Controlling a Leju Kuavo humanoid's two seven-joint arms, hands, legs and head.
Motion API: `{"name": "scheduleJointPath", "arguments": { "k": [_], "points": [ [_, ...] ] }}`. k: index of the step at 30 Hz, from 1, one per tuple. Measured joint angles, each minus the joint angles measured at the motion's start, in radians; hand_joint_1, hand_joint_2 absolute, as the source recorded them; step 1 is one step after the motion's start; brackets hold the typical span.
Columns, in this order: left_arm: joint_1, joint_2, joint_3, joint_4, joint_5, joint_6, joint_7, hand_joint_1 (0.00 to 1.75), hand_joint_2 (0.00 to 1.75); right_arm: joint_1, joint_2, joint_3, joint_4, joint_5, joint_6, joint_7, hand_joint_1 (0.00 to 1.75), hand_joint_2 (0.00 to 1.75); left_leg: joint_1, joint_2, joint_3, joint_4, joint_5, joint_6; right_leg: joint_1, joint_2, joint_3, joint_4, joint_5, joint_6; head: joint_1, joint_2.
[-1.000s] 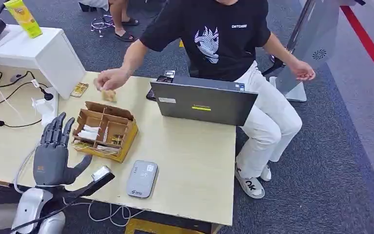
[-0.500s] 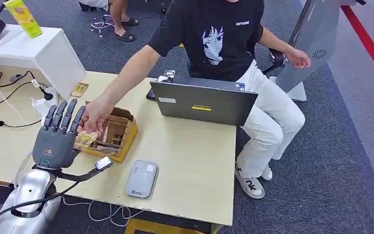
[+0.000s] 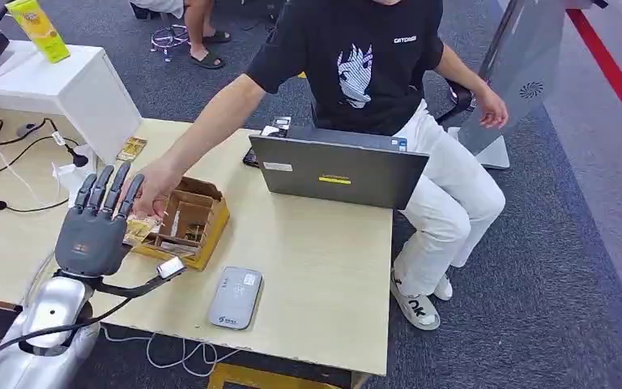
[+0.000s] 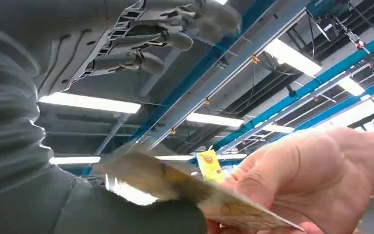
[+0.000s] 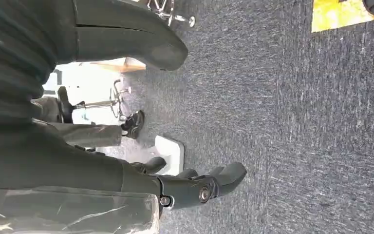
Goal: Pass the card to the sensor for recognition and then transmit it.
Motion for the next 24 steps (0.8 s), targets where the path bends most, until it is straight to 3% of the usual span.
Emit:
{"name": "scheduleJointPath", "arguments": {
  "k": [19, 24],
  "points": [
    [0.004, -0.029, -0.001, -0.008, 0.000, 0.085, 0.008, 1.75, 1.75, 0.000, 0.000, 0.000, 0.000, 0.000, 0.000, 0.000, 0.00, 1.75, 0.000, 0.000, 0.000, 0.000, 0.000, 0.000, 0.000, 0.000, 0.000, 0.000, 0.000, 0.000, 0.000, 0.000],
    [0.006, -0.072, -0.008, -0.008, 0.043, 0.067, -0.070, 1.75, 1.75, 0.000, 0.000, 0.000, 0.000, 0.000, 0.000, 0.000, 0.00, 1.75, 0.000, 0.000, 0.000, 0.000, 0.000, 0.000, 0.000, 0.000, 0.000, 0.000, 0.000, 0.000, 0.000, 0.000]
  ]
}}
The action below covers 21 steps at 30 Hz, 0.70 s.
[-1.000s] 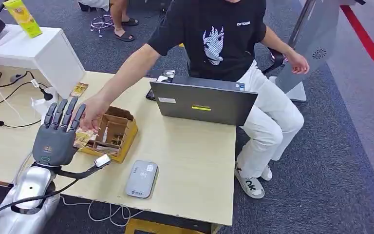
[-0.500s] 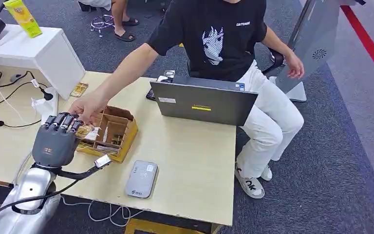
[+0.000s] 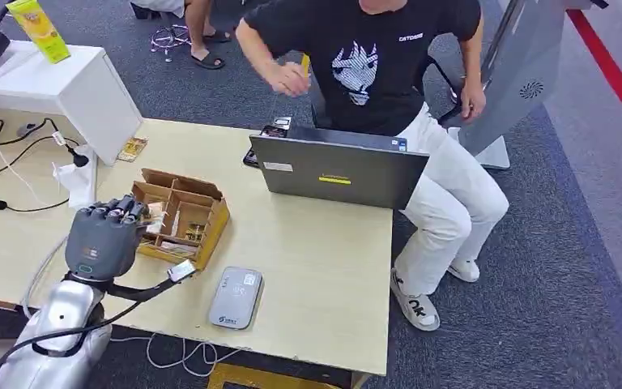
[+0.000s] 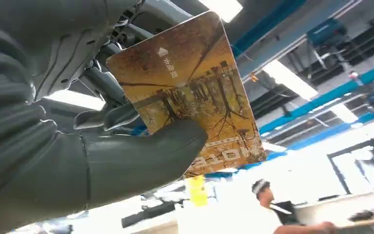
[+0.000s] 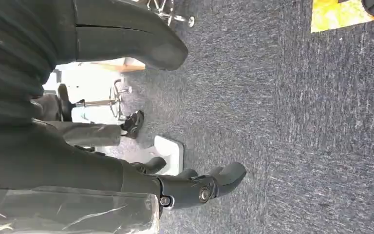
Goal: Pass the card to the sensor for recognition and then transmit it.
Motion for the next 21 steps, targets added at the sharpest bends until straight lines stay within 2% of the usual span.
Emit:
{"name": "scheduleJointPath", "arguments": {
  "k": [2, 7, 15, 21],
  "points": [
    [0.005, -0.025, -0.022, 0.002, -0.004, -0.005, -0.014, 1.75, 1.75, 0.000, 0.000, 0.000, 0.000, 0.000, 0.000, 0.002, 0.00, 1.75, 0.000, 0.000, 0.000, 0.000, 0.000, 0.000, -0.001, 0.000, 0.000, 0.000, 0.000, 0.000, 0.000, 0.000],
    [0.019, -0.074, -0.084, 0.023, -0.027, -0.003, -0.004, 1.75, 1.75, -0.002, 0.000, 0.000, 0.003, 0.000, 0.000, 0.002, 0.00, 1.75, 0.000, 0.000, 0.000, 0.000, 0.000, 0.000, -0.001, 0.000, 0.000, 0.000, 0.000, 0.000, 0.000, 0.000],
    [0.019, -0.099, -0.113, 0.048, -0.021, -0.014, -0.014, 1.75, 1.75, -0.002, 0.000, 0.000, 0.005, 0.000, 0.000, 0.003, 0.00, 1.75, 0.000, 0.000, 0.000, 0.000, 0.000, 0.000, -0.001, 0.000, 0.000, 0.000, 0.000, 0.000, 0.000, 0.000],
    [0.016, -0.103, -0.231, 0.169, -0.029, -0.038, -0.025, 1.75, 1.75, -0.002, 0.000, 0.000, 0.007, 0.000, 0.000, 0.003, 0.00, 1.75, 0.000, 0.000, 0.000, 0.000, 0.000, 0.000, -0.001, 0.000, 0.000, 0.000, 0.000, 0.000, 0.000, 0.000]
  ]
}}
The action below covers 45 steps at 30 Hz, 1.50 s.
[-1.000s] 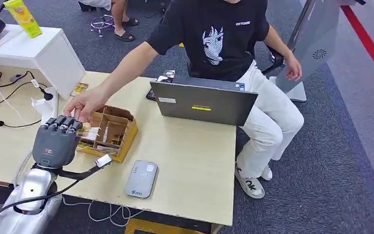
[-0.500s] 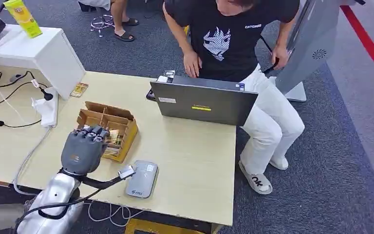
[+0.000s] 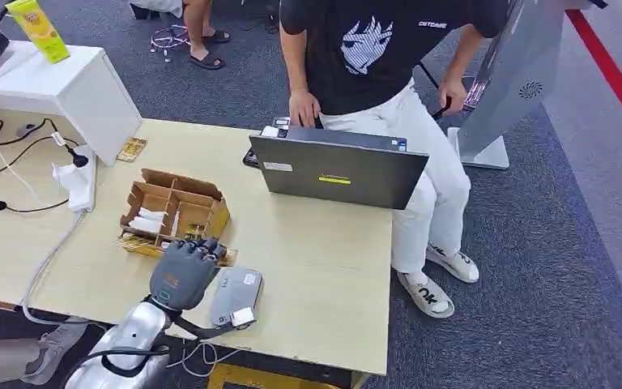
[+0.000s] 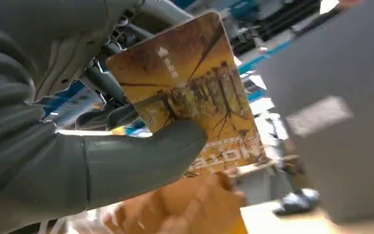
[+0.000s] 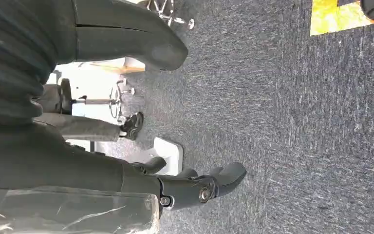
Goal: Pass the card to the sensor for recognition and then transmit it.
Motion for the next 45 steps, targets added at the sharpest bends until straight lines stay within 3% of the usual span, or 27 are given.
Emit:
{"name": "scheduleJointPath", "arguments": {
  "k": [10, 20, 28, 32, 45],
  "points": [
    [-0.005, 0.017, -0.087, 0.133, 0.024, -0.082, 0.032, 1.75, 1.75, 0.000, 0.000, 0.000, 0.012, 0.000, 0.000, 0.000, 0.00, 1.75, 0.000, 0.000, 0.000, 0.000, 0.000, 0.000, 0.000, 0.000, 0.000, 0.000, 0.000, 0.000, 0.000, 0.000],
    [-0.010, 0.026, -0.107, 0.177, 0.026, -0.087, 0.039, 1.75, 1.75, 0.001, 0.000, 0.001, 0.019, 0.000, 0.000, 0.000, 0.00, 1.75, 0.000, 0.000, 0.001, 0.000, 0.000, 0.000, 0.000, -0.001, 0.002, 0.000, 0.000, 0.000, 0.000, 0.000],
    [-0.016, 0.026, -0.107, 0.181, 0.026, -0.085, 0.043, 1.75, 1.75, 0.002, 0.000, 0.000, 0.022, 0.000, 0.000, 0.000, 0.00, 1.75, 0.000, -0.001, 0.002, 0.000, 0.000, 0.000, 0.000, -0.001, 0.002, 0.000, 0.000, 0.000, 0.000, 0.000],
    [-0.019, 0.026, -0.107, 0.179, 0.020, -0.054, 0.067, 1.75, 1.75, 0.002, 0.000, 0.000, 0.022, 0.000, 0.000, -0.001, 0.00, 1.75, 0.000, 0.000, 0.002, 0.000, 0.000, 0.000, 0.000, -0.001, 0.002, 0.000, 0.000, 0.000, 0.000, 0.000],
    [-0.037, 0.035, -0.087, 0.057, 0.026, -0.043, 0.086, 1.75, 1.75, 0.002, 0.000, 0.000, 0.003, 0.000, 0.000, -0.003, 0.00, 1.75, 0.000, 0.000, 0.002, 0.000, 0.000, 0.000, 0.000, -0.001, 0.002, 0.000, 0.001, 0.000, 0.000, 0.000]
  ]
}}
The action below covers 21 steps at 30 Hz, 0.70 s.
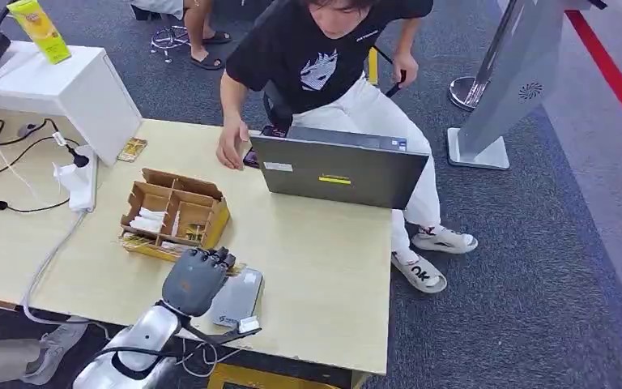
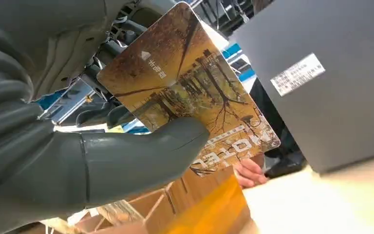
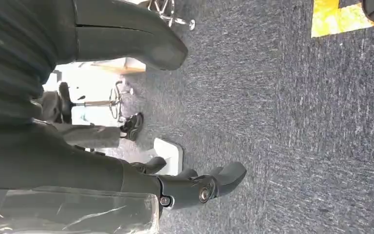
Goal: Pass the card to the sensor for recognition and then transmit it.
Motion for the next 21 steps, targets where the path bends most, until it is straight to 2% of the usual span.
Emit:
{"name": "scheduleJointPath", "arguments": {
  "k": [4, 13, 17, 21],
  "points": [
    [-0.018, 0.012, 0.034, -0.035, 0.034, -0.003, -0.004, 1.75, 1.75, 0.000, 0.000, 0.000, -0.004, 0.000, 0.000, 0.000, 0.00, 1.75, 0.000, 0.000, 0.000, 0.000, 0.000, 0.000, 0.000, 0.000, 0.000, 0.000, 0.000, 0.000, 0.000, 0.000],
    [-0.053, 0.022, 0.170, -0.123, 0.092, -0.016, -0.035, 1.75, 1.75, 0.000, 0.000, 0.000, -0.011, 0.000, 0.000, 0.000, 0.00, 1.75, 0.000, 0.000, 0.000, 0.000, 0.001, -0.001, 0.000, 0.000, 0.000, 0.000, 0.000, 0.000, 0.000, 0.000],
    [-0.047, -0.005, 0.242, -0.159, 0.108, -0.001, -0.035, 1.75, 1.75, 0.000, 0.000, -0.001, -0.011, 0.000, 0.000, 0.003, 0.00, 1.75, 0.000, 0.000, -0.001, 0.000, 0.001, -0.001, 0.000, 0.000, -0.001, 0.000, 0.000, 0.000, 0.000, 0.000],
    [-0.045, -0.043, 0.318, -0.204, 0.159, -0.019, -0.053, 1.75, 1.75, 0.000, 0.000, -0.001, -0.010, 0.000, 0.000, 0.006, 0.00, 1.75, 0.000, 0.000, -0.001, 0.000, 0.001, -0.001, 0.000, 0.000, -0.001, 0.000, 0.000, 0.000, 0.000, 0.000]
  ]
}}
